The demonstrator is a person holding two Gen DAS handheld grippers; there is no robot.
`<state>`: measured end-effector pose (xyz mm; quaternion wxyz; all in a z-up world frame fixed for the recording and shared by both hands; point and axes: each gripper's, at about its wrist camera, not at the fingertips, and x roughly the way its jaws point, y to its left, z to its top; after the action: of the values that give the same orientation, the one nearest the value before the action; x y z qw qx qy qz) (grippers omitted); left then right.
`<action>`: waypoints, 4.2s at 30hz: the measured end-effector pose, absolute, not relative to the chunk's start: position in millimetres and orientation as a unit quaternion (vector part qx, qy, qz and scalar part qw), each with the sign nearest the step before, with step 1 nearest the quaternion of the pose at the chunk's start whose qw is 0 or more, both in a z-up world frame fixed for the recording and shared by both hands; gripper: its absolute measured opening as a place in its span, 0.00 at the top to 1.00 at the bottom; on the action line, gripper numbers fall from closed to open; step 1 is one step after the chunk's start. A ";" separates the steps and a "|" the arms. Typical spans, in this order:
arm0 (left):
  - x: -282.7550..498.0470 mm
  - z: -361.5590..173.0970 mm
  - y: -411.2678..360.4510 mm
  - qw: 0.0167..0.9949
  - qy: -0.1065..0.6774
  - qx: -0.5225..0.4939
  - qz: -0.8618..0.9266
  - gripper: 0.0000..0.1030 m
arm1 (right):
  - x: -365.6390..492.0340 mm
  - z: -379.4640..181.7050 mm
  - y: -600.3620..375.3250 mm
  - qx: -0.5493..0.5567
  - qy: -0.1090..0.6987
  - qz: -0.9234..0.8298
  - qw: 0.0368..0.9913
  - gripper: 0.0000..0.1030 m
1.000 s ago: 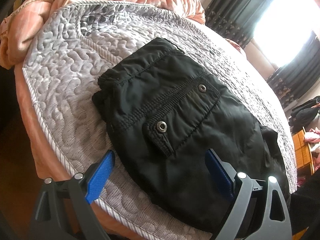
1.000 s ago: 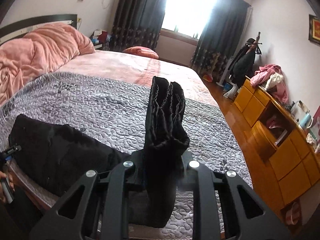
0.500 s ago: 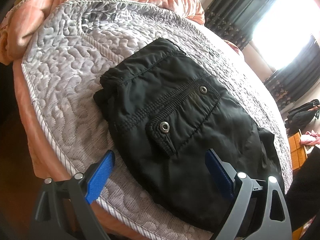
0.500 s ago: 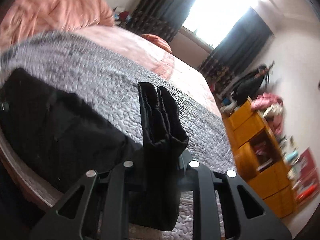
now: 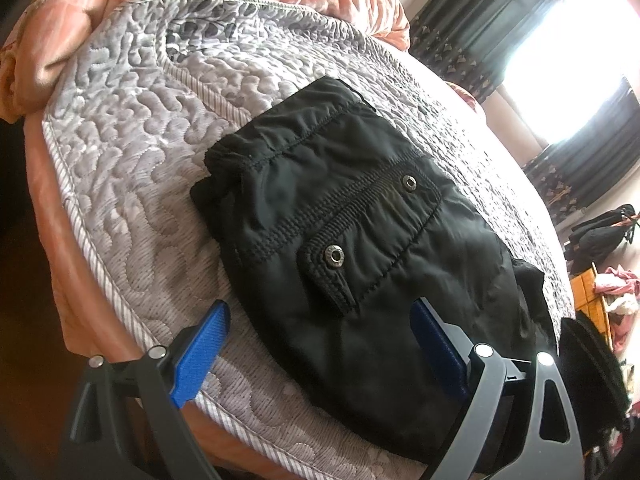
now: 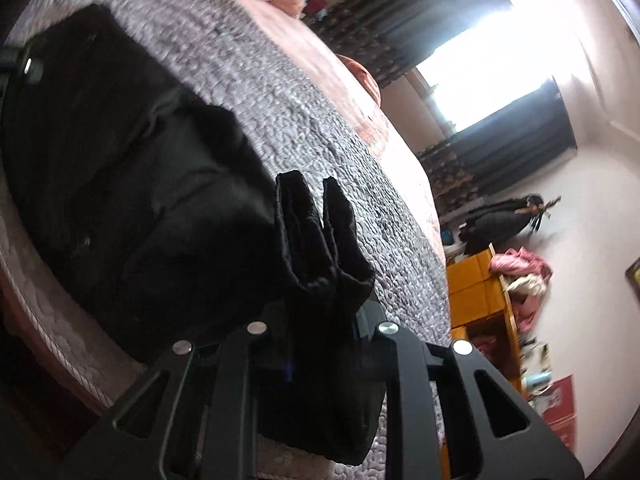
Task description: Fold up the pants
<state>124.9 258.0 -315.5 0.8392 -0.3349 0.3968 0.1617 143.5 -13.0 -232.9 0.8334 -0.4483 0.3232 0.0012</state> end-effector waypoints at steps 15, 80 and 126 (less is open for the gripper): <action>120.3 -314.6 256.9 0.837 0.394 -0.343 0.162 0.10 | 129.7 -322.6 13.6 -0.485 0.364 0.080 0.791 0.62; 109.5 -314.6 277.1 0.835 0.370 -0.383 0.142 0.08 | 250.2 -241.1 -28.2 -0.035 0.640 0.112 0.759 0.98; 137.3 -356.4 361.5 0.702 0.362 -0.604 0.103 0.15 | 360.4 -316.5 376.6 -0.369 0.629 0.551 0.405 0.35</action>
<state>137.3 361.5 -356.4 0.7022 -0.6041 0.3625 0.1027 360.4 376.6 -316.5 0.4051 -0.3694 0.6295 0.5506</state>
